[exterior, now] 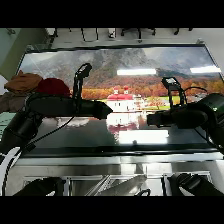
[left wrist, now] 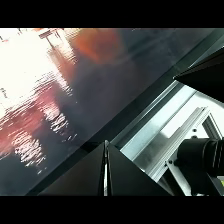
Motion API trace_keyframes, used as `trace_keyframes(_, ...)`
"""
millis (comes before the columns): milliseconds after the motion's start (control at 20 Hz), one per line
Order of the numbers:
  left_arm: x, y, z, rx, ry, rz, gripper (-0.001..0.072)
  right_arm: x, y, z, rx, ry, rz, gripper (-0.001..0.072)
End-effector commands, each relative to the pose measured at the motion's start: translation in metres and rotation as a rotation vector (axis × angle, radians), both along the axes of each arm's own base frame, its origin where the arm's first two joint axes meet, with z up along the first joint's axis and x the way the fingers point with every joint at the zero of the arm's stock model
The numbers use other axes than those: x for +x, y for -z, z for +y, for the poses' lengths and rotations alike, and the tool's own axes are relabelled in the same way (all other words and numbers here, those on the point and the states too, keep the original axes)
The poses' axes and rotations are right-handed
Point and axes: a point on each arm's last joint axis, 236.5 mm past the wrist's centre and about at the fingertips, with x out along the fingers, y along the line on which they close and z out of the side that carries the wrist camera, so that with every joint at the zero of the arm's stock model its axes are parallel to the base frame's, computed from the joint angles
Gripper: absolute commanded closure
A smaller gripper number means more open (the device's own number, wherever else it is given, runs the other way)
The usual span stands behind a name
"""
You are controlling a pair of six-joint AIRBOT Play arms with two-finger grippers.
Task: Fold the shirts.
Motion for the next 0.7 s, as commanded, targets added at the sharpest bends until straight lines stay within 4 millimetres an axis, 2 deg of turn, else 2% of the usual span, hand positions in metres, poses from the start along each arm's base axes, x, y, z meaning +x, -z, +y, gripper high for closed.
trace_keyframes(0,-0.0003,0.0001,-0.0001,0.000,0.001,-0.001,0.0693,-0.0001,-0.0001,0.0002,0.001,0.000,0.000,0.0686)
trace_keyframes(650,-0.0003,-0.0005,-0.0004,-0.002,0.001,-0.001,0.0693,0.0020,-0.0009,0.0013,0.006,0.000,-0.010,0.0686)
